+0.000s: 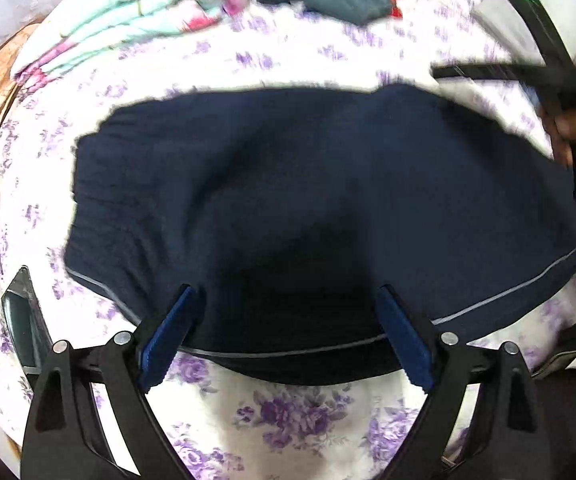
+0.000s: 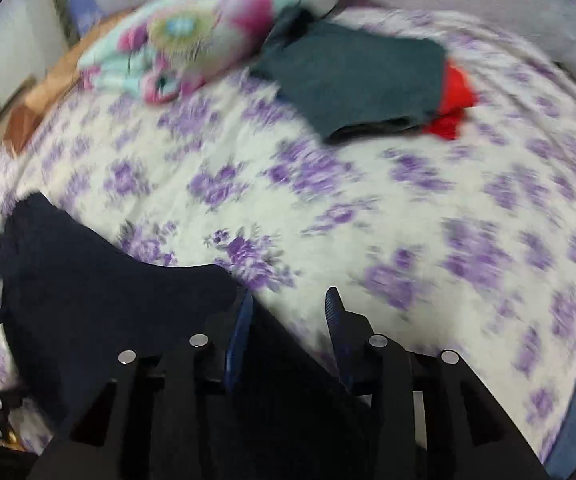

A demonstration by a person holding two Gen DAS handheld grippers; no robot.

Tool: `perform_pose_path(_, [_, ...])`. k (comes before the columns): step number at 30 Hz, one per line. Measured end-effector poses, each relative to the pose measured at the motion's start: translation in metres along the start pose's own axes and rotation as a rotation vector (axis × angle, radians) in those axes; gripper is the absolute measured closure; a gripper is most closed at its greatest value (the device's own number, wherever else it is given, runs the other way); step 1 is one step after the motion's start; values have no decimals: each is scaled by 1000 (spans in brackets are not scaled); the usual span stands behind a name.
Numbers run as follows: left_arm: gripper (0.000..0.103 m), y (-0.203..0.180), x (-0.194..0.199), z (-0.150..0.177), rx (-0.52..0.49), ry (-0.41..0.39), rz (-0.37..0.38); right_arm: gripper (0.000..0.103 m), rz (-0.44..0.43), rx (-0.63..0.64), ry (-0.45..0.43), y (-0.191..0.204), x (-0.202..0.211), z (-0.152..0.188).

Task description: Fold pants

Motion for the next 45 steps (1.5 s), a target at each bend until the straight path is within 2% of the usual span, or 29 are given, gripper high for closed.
perform_pose_path(2, [15,9,9,-7,36,-35,9,65,-29,19,24,6,4,19])
perform_pose_path(4, [15,22,8,-11,64,-40,-12,67,44,55,95,-3,-6,44])
perform_pose_path(5, [15,33,1,-11,76,-13,-75,67,125,54,141,-23,-15,59])
perform_pose_path(7, [11,65,-24,-3,103,105,-240,69,104,-46,128,-44,-14,68])
perform_pose_path(8, [7,71,-28,-2,143,131,-236,64,149,-110,103,-60,-4,69])
perform_pose_path(9, [7,73,-26,-1,189,129,-208,60,195,-150,81,-72,9,70])
perform_pose_path(10, [8,76,-19,-1,251,119,-176,61,214,-175,48,-80,21,71])
perform_pose_path(11, [8,76,-14,-2,259,105,-169,61,195,-209,6,-85,38,73])
perform_pose_path(12, [8,75,-8,-4,239,86,-173,61,173,-245,-25,-90,56,80])
perform_pose_path(15, [9,63,6,-9,149,43,-192,59,174,-317,-41,-108,82,111])
perform_pose_path(17, [9,51,4,-12,108,29,-185,59,178,-388,1,-128,85,150])
perform_pose_path(18, [9,49,-1,-11,95,47,-192,59,217,-406,34,-140,83,165])
perform_pose_path(19, [9,54,-12,-7,92,75,-204,59,293,-436,87,-160,79,189])
perform_pose_path(20, [6,58,-25,0,94,129,-237,60,350,-488,123,-179,78,213])
perform_pose_path(21, [4,56,-30,-1,103,141,-242,62,334,-558,104,-191,83,227])
perform_pose_path(22, [4,56,-30,-1,127,136,-238,67,313,-610,68,-194,91,230])
perform_pose_path(25, [5,51,-15,-8,124,113,-242,57,271,-731,-97,-199,141,237])
perform_pose_path(28, [6,34,7,-19,58,37,-252,48,229,-826,-166,-198,173,257])
perform_pose_path(31, [6,6,18,-27,-7,-16,-212,47,236,-899,-161,-200,184,283])
perform_pose_path(33, [6,-13,16,-27,-42,-26,-180,47,227,-906,-139,-195,176,289])
perform_pose_path(34, [6,-18,12,-28,-52,-21,-172,47,225,-911,-125,-195,172,289])
perform_pose_path(37, [6,-23,5,-29,-73,-2,-151,47,141,-941,-78,-178,150,290])
perform_pose_path(40, [6,-44,3,-20,-115,9,-96,47,141,-949,-30,-168,135,293])
perform_pose_path(42, [6,-54,-8,-15,-154,38,-73,47,173,-976,0,-167,125,296])
perform_pose_path(45, [6,-58,-27,5,-190,119,-96,46,215,-1012,7,-170,118,294])
Point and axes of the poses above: each gripper's, at about its wrist camera, not at the fingertips, and x roughly against the way its jaws point, y to its left, z to its underside, the point moved 9 cm from there along -x, roughly the way its jaws point, and after that the axes turned 3 degrees about -x, right-handed, at the moved point
